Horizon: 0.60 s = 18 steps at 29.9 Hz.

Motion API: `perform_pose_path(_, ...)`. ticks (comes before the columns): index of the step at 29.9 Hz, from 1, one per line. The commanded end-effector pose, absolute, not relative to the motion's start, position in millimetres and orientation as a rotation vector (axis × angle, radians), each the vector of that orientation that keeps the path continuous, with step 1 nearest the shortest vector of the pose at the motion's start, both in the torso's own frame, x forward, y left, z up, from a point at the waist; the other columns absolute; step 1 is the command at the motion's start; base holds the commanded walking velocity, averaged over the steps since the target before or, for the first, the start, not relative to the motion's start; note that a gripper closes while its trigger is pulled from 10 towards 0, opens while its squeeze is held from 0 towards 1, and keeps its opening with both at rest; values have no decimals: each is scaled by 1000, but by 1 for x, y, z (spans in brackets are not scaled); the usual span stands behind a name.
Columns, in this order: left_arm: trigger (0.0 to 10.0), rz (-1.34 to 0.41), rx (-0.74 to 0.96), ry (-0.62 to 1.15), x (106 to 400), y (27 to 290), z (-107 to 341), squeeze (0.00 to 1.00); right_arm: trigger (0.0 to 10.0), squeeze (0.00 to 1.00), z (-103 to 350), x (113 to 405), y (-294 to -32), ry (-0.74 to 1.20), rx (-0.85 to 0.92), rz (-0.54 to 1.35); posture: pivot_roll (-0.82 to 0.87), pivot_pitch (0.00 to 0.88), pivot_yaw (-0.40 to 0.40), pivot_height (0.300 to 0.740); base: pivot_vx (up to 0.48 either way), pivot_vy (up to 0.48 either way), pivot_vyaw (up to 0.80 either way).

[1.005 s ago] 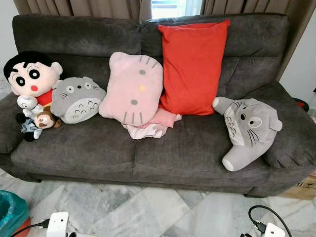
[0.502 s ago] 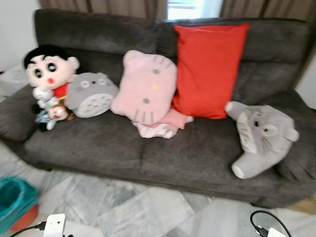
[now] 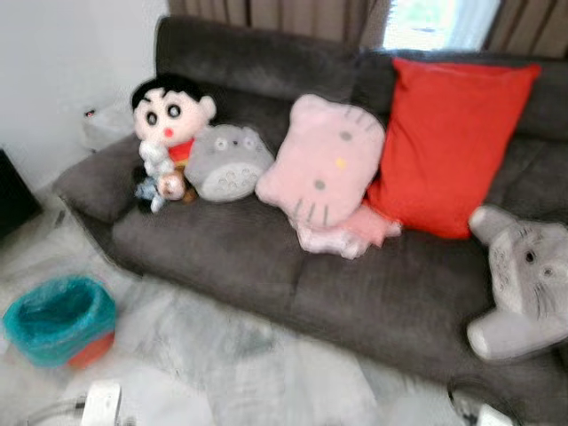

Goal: Setting the table

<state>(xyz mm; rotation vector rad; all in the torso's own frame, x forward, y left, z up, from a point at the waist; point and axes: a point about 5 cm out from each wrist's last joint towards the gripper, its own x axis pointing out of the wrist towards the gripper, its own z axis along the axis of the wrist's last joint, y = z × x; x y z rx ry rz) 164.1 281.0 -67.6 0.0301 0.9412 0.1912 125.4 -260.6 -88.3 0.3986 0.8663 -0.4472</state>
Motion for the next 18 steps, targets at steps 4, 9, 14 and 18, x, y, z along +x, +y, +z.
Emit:
perform_pose_path(4,10000,201,47,963,160,286,-68,0,10000,0,-88,129,-257,864,404,-440,-6,0,12,740,0,0,800)
perform_pose_path(9,10000,210,50,968,157,292,-67,0,10000,0,-89,129,-257,871,402,-441,-3,0,13,740,0,0,800)
perform_pose_path(14,10000,220,53,972,154,297,-65,0,10000,0,-90,127,-255,884,399,-438,-3,0,16,740,0,0,640)
perform_pose_path(18,10000,227,55,976,152,301,-65,0,10000,0,-91,126,-254,904,391,-423,-1,0,16,740,0,0,0)
